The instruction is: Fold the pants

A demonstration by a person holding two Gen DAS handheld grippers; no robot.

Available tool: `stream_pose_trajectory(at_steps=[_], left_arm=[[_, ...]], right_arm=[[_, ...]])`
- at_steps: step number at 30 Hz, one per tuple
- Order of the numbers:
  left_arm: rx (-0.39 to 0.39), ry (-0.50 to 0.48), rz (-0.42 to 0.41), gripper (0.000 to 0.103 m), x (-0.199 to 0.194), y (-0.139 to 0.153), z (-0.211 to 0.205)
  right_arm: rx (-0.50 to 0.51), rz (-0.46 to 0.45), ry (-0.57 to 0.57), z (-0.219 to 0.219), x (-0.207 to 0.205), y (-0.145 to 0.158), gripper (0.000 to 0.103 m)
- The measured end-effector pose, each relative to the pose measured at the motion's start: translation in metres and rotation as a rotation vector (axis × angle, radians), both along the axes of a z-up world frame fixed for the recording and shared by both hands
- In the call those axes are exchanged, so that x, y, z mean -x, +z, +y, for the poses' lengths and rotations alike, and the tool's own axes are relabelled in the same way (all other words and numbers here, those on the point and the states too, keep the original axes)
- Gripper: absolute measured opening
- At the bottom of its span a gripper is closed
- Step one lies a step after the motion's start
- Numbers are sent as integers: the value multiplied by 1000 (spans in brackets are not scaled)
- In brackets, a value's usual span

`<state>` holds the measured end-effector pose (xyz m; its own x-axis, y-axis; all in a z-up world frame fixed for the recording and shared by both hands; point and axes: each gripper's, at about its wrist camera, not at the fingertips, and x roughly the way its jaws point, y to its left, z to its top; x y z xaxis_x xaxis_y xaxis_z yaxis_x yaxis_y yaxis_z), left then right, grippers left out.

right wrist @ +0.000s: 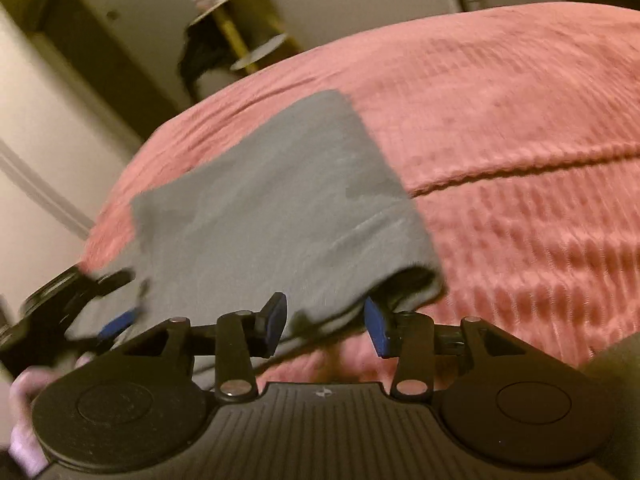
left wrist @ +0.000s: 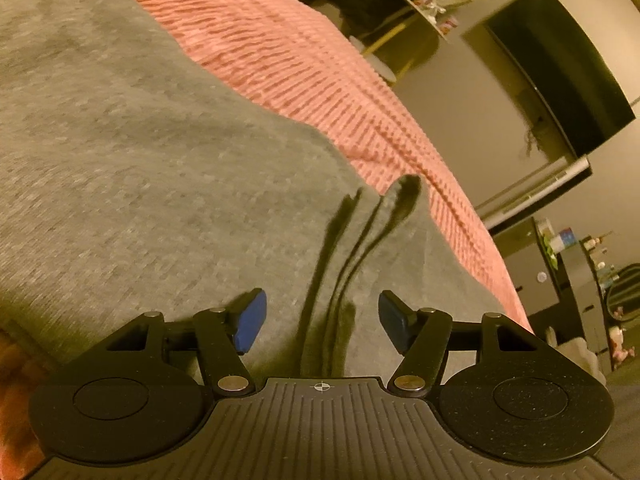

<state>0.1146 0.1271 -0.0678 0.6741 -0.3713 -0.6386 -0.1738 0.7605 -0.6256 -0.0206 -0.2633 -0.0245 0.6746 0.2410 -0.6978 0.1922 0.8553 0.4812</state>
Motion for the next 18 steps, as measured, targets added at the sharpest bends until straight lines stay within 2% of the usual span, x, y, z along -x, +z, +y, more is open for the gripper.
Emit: stream_pose_trajectory(at_steps=[4,7,8,11,14,16,18], left_arm=[[-27,-34,1,63,-3,0,-8],[-61,-64,13,52,-7,0,-16],[-76,-73,19,49,-7,0,-19],[-110,-92,24,40,-8,0,-26],[-137,-99,31,36,-8,-1,-29],[-137,-91,32,32,-10,-2,-29],[-117,-74,29,32,-10,-3,-24]], right_arm=[[66,-118,83,11,6,20,41],[173,-184,111,21,-13,22,37],[208,-193,118,24,-23,20,33],[336,-177,137,39,-56,4,22],[436,-132,165,49,-80,-18,22],[458,-102,176,50,-88,-31,21],[451,-120,177,50,-87,-30,23]])
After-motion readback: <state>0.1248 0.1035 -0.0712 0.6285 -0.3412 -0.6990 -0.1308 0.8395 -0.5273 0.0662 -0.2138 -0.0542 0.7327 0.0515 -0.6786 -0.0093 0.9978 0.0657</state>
